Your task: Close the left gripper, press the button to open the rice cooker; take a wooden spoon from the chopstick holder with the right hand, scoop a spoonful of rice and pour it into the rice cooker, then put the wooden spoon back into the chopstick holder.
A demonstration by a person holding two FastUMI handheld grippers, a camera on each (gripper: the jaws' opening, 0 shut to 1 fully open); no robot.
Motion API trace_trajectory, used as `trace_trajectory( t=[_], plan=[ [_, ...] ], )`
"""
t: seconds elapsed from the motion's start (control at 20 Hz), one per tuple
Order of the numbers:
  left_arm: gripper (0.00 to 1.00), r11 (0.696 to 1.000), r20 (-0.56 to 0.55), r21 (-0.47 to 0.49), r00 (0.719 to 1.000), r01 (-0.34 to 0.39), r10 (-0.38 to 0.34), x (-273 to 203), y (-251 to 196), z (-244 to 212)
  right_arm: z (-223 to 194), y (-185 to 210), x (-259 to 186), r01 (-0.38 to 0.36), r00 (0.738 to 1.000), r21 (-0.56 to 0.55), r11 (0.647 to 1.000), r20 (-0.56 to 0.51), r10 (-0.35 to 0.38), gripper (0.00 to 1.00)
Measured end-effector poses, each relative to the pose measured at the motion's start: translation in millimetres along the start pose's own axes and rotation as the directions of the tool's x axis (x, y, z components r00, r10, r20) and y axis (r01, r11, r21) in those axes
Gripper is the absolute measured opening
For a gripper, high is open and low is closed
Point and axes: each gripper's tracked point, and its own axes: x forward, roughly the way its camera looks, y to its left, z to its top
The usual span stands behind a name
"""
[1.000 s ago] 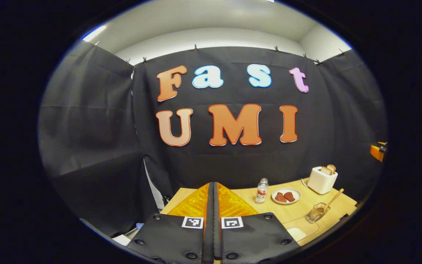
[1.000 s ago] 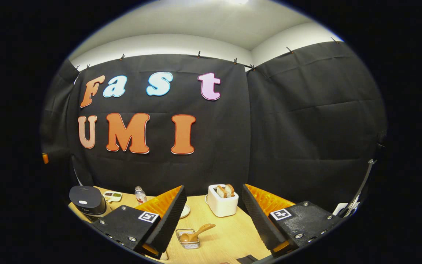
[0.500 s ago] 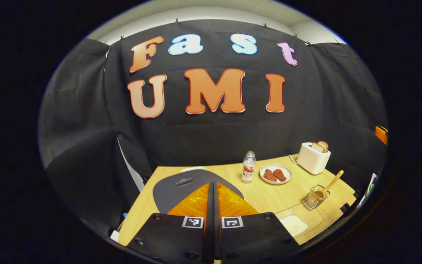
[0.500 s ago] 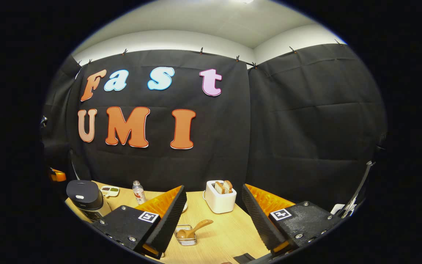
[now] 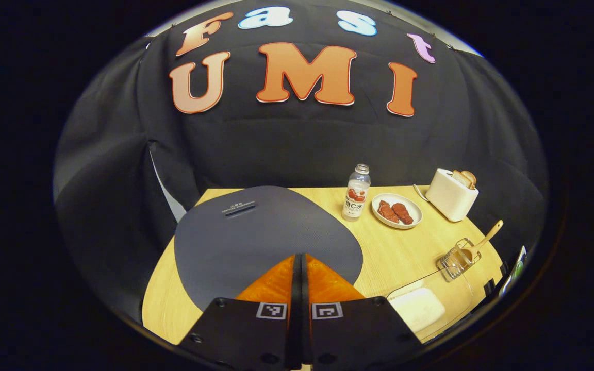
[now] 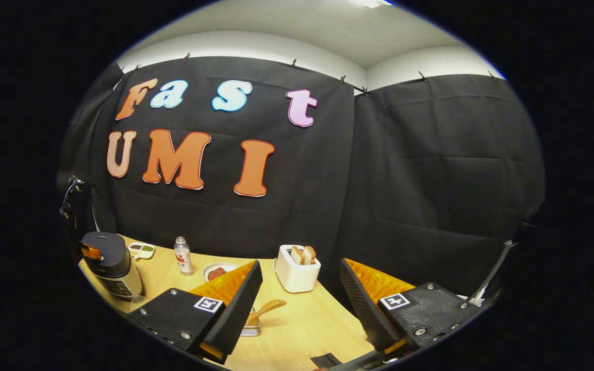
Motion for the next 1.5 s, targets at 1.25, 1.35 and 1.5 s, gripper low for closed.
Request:
trace_trajectory(
  t=[1.25,1.35,1.5],
  plan=[
    [0.02,0.997,-0.127,-0.06,0.991,0.038,-0.045,-3.6,-1.1,-16.1,-40.8,-21.9,3.5,0.024,0.998,0.181,0.983,-0.067,-0.012,0.97],
    [0.05,0.999,-0.085,-0.036,0.996,0.014,-0.017,-7.1,2.2,-4.2,-53.8,-22.1,6.7,0.026,0.995,0.207,0.978,-0.095,-0.007,0.95],
    [0.05,0.998,0.065,0.037,0.996,-0.059,0.056,-32.8,4.7,38.4,-69.1,-22.4,14.6,0.031,0.992,0.259,0.965,-0.127,0.002,0.95]
  ],
)
